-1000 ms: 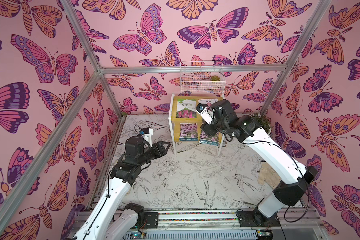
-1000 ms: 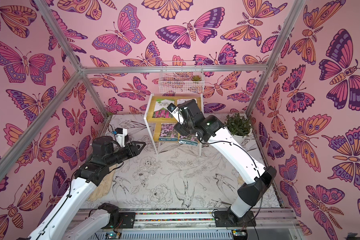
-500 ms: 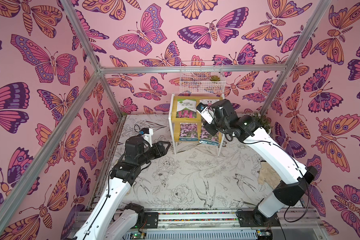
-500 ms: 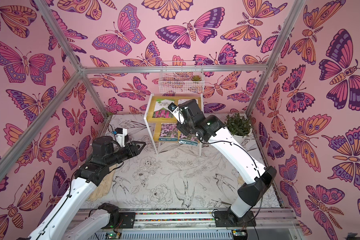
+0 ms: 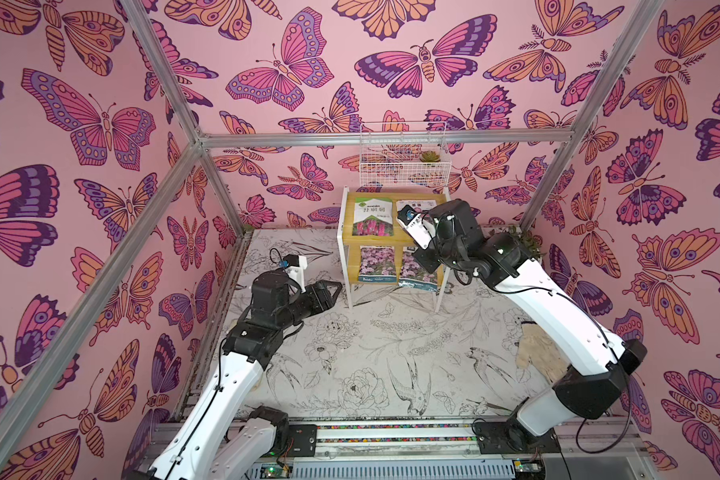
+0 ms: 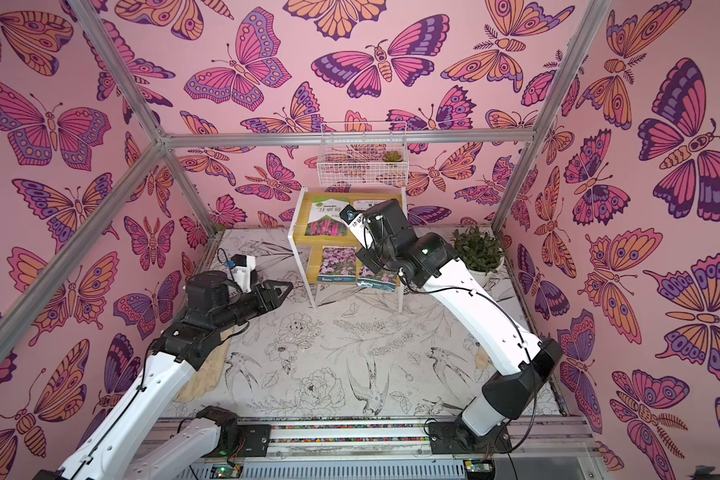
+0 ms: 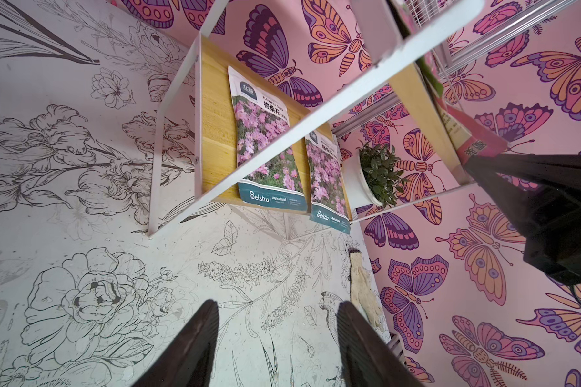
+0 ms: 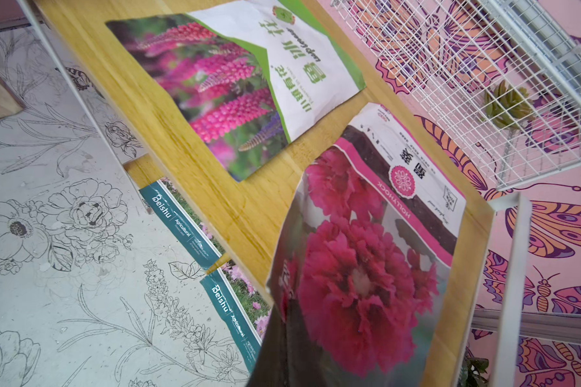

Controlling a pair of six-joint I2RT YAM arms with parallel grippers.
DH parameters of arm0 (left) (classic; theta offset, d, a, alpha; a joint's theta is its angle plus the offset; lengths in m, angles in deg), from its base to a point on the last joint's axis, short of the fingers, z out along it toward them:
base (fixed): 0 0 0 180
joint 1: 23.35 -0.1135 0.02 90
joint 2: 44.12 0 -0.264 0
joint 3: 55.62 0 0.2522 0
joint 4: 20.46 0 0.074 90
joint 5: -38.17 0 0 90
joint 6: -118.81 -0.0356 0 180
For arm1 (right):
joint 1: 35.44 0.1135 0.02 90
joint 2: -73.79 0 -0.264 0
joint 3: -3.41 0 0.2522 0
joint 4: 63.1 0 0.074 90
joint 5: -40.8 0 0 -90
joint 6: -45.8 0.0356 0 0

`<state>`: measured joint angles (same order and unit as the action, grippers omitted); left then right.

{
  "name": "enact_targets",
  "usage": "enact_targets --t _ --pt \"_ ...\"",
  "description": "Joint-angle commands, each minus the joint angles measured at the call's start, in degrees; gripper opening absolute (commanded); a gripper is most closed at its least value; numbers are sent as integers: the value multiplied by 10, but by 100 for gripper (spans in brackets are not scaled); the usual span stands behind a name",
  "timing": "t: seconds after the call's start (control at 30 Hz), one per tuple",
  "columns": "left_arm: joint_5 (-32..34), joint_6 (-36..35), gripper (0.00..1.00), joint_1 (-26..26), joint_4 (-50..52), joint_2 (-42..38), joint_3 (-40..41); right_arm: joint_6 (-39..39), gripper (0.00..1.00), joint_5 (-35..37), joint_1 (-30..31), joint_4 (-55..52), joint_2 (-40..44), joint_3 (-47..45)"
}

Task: Take the seed bag off the shelf
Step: Pick up the seed packet from the shelf.

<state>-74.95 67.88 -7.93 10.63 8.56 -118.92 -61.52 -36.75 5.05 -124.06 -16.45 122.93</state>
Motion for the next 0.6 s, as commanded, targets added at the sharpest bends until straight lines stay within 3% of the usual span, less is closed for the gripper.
enact_targets --t 0.0,0.37,0.57 --pt "-12 2 60 2 -19 3 9 12 0 -11 -2 -17 20 -6" --pt "-17 9 60 3 -32 5 19 7 0 -31 0 -8 57 -23" --pt "-22 11 60 3 -34 9 18 -11 0 -15 5 54 92 -91"
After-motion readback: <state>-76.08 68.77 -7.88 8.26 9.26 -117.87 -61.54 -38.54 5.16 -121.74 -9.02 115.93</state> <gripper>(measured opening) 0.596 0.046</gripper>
